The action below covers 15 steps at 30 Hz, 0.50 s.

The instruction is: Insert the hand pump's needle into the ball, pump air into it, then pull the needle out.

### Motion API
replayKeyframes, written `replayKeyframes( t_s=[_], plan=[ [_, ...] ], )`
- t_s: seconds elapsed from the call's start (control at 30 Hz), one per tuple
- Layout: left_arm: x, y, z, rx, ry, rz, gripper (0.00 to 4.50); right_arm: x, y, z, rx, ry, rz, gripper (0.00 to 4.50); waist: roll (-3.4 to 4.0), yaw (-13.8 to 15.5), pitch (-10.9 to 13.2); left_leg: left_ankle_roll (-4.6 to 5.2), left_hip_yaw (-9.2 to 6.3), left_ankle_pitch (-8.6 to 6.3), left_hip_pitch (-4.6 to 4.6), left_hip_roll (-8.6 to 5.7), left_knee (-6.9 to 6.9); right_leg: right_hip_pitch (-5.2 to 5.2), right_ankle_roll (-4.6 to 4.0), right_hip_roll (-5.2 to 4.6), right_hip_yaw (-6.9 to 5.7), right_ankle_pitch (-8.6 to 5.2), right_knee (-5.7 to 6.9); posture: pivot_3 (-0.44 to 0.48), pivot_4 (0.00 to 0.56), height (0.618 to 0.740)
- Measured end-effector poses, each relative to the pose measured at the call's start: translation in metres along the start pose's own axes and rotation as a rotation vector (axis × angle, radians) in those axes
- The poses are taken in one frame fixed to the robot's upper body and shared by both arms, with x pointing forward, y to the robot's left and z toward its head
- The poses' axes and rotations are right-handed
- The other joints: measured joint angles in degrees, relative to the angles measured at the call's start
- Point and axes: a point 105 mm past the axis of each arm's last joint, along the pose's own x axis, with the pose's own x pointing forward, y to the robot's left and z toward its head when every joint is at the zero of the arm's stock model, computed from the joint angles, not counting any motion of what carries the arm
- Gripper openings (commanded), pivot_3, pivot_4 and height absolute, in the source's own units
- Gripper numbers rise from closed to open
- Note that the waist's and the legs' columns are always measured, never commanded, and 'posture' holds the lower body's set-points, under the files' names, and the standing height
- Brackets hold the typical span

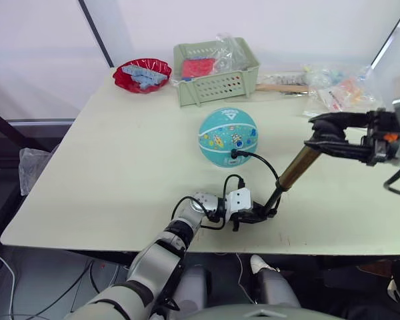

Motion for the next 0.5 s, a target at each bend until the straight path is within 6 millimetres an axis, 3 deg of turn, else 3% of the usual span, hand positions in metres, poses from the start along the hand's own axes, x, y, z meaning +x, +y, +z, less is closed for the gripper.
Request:
replayKeyframes(
  t_s=[0.23,0.43,0.5],
  plan=[
    [-0.002,-0.001,-0.004,-0.006,0.012,0.003,1.03,0.015,0.014,-0.034,0.004,0.011,0.019,1.94,-0.55,-0.07,-0.49,0.00,-0.02,0.00,0.12,0.04,0.00,0.02,0.00,0.08,-0.02,-0.01,0.00,0.000,0.150,0.736],
    [-0.001,-0.001,-0.004,-0.005,0.013,0.002,1.03,0.026,0.021,-0.061,0.025,0.028,0.013,1.94,-0.58,-0.03,-0.51,0.00,-0.01,0.00,0.11,0.02,0.00,0.02,-0.01,0.09,-0.02,0.00,0.00,0.000,0.150,0.736],
    [-0.002,-0.001,-0.004,-0.006,0.016,0.002,1.03,0.037,0.029,-0.079,0.047,0.016,0.006,1.94,-0.67,-0.02,-0.59,0.00,-0.03,0.00,0.12,0.03,-0.01,0.03,-0.02,0.14,-0.01,-0.01,0.00,0.000,0.150,0.736]
  ],
)
